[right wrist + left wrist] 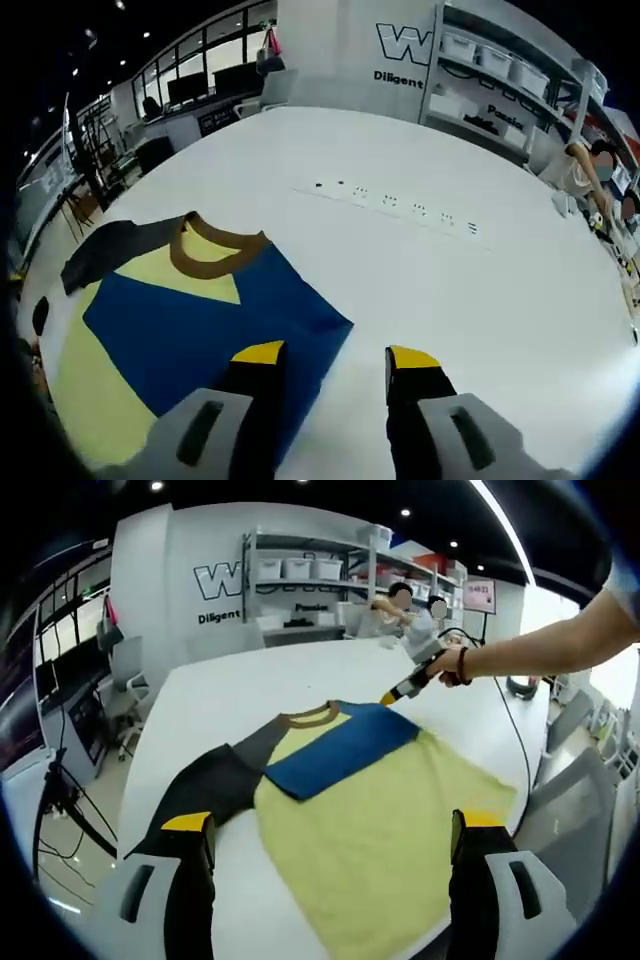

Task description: Fold the garment on the visible template until the final outline fits inside the template.

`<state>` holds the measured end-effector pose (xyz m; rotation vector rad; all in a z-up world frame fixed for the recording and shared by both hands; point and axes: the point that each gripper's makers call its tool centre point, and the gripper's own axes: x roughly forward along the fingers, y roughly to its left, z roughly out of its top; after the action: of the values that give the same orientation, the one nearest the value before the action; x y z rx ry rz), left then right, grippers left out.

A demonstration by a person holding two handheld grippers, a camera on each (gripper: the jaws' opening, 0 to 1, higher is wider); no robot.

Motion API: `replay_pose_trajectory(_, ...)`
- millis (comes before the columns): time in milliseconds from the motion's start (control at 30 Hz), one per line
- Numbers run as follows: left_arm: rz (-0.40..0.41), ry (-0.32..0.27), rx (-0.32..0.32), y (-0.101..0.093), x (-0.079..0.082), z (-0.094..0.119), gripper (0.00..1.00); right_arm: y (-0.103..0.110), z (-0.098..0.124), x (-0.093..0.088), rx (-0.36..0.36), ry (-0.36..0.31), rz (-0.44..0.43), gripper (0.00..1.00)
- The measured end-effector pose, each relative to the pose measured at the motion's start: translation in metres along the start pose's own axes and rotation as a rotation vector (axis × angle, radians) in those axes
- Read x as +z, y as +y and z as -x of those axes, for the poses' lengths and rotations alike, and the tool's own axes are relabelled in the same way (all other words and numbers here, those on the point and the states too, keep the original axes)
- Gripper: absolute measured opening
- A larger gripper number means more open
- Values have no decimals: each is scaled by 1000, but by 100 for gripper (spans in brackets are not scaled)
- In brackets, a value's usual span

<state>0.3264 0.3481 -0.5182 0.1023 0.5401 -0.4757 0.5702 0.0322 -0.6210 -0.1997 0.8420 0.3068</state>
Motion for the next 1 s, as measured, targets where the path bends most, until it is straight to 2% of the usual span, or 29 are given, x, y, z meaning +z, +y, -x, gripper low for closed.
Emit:
replay_pose_trajectory(333,-12,24,-4,1,0,-7,98,-11,-15,-11,-11,3,-45,34)
replay_pose_trajectory(700,-13,62,-2,1,-6,-10,97,-26,-29,0,-53,-43,-95,35)
replay_pose_trajectory(900,-13,65,-3,2,-6,-11,97,-19,-22,-2,-45,-49,-103,34)
replay_pose_trajectory(1000,-13,65,-5,2,-6,-12,96,-9,-19,-3,-21,-48,-72,37)
